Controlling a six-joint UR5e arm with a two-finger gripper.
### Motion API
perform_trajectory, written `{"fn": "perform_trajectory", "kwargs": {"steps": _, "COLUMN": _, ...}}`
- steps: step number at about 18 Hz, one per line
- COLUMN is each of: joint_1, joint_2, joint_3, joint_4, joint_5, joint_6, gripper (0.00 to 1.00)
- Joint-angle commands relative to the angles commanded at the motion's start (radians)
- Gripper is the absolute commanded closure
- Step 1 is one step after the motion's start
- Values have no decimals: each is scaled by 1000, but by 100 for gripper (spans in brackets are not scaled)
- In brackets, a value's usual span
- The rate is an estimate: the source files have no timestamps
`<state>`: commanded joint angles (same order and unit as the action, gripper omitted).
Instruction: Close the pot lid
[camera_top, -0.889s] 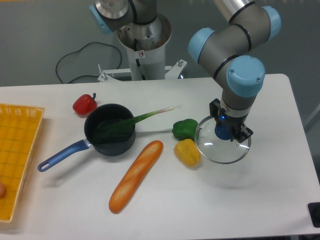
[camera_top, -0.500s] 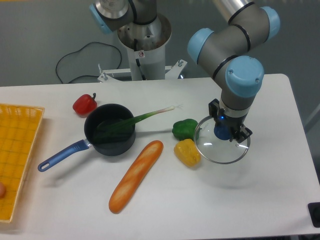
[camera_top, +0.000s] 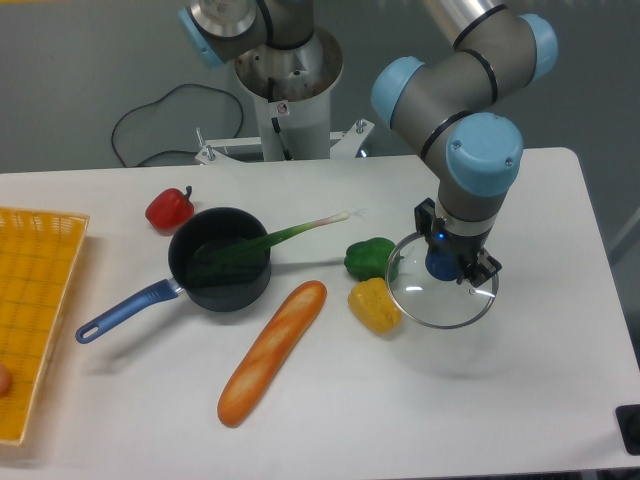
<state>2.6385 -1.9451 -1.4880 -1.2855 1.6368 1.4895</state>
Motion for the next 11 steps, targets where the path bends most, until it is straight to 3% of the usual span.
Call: {"fn": "perform_trajectory", "kwargs": {"steps": 11, "joint_1": -87, "joint_2": 8, "joint_3": 0, "joint_4": -5, "joint_5": 0, "joint_6": -141, "gripper": 57}}
